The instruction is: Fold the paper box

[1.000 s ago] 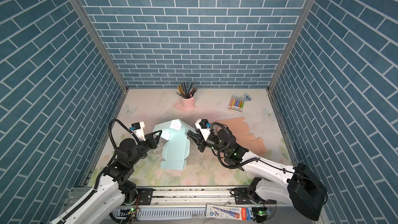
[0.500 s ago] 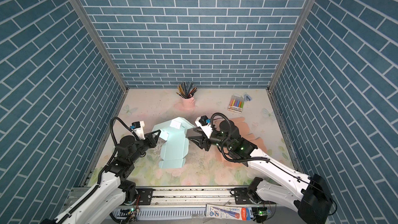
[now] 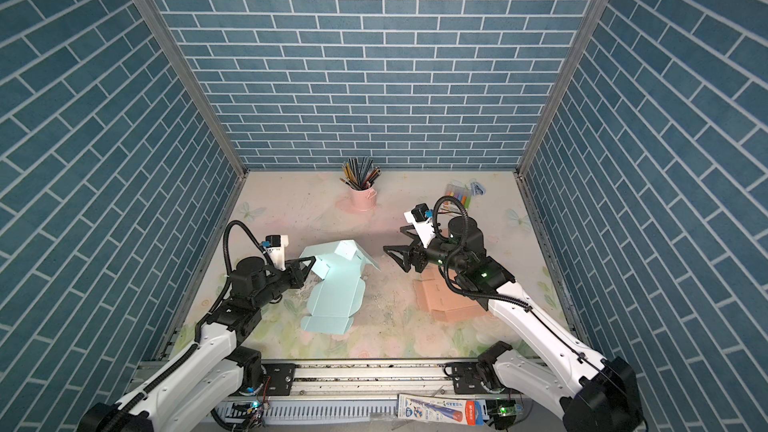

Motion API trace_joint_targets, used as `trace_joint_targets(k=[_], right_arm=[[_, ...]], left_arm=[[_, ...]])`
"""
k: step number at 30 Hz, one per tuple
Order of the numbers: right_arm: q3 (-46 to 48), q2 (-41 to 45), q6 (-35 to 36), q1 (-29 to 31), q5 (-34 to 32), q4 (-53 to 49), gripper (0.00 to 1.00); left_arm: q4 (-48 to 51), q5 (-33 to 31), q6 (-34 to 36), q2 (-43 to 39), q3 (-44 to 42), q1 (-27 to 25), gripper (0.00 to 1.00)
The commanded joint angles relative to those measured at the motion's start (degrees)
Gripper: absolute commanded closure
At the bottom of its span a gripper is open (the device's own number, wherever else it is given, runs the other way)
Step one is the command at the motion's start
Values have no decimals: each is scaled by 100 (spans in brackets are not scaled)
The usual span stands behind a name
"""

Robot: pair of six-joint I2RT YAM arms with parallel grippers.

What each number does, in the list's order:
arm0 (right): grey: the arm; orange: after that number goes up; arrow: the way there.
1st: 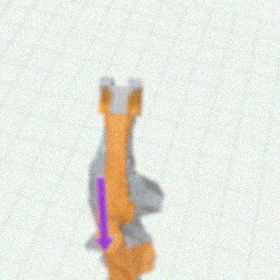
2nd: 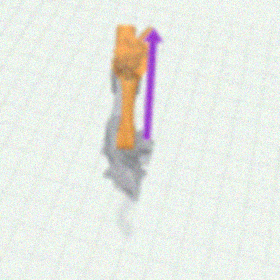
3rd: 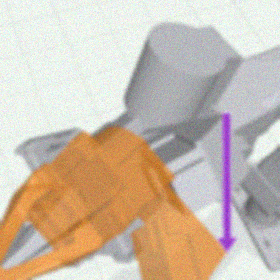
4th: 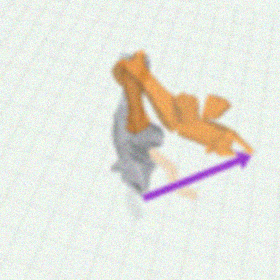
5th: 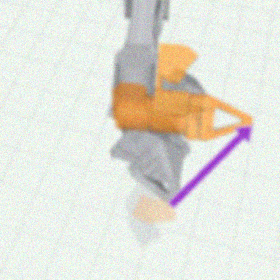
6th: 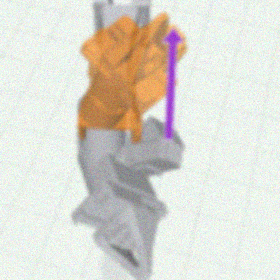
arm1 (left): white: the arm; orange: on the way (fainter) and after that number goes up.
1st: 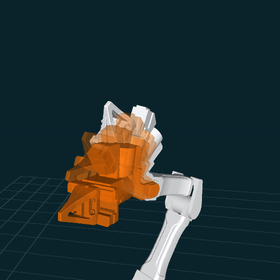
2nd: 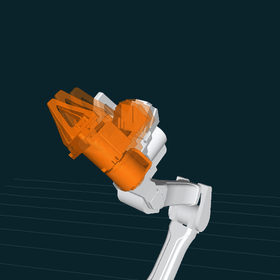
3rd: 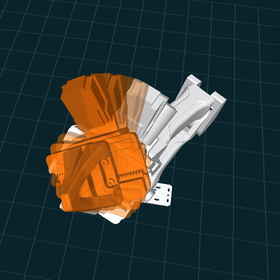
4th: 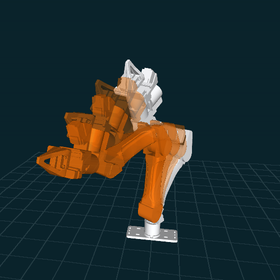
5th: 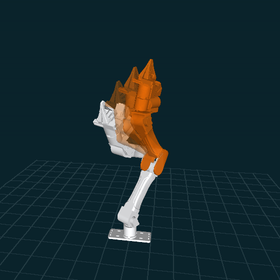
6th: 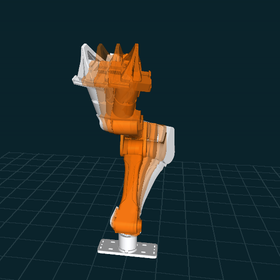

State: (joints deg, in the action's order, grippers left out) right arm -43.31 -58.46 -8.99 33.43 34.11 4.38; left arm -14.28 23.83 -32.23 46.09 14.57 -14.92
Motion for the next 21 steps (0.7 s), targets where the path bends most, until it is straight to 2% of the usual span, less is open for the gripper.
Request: trace_joint_targets(k=[1,7,16,21], right_arm=[[-1,-215,-91,-39,775,276,23],[50,-416,56,83,839,508,32],[-122,-819,534,755,392,313,47],[-246,-983,639,861,200,156,59]], left_arm=[[-234,242,34,85,69,22,100],[-348,283,28,210,10,-14,100],[-470,313,14,412,19,-62,100],[-475,279,-13,418,-7,-91,100]])
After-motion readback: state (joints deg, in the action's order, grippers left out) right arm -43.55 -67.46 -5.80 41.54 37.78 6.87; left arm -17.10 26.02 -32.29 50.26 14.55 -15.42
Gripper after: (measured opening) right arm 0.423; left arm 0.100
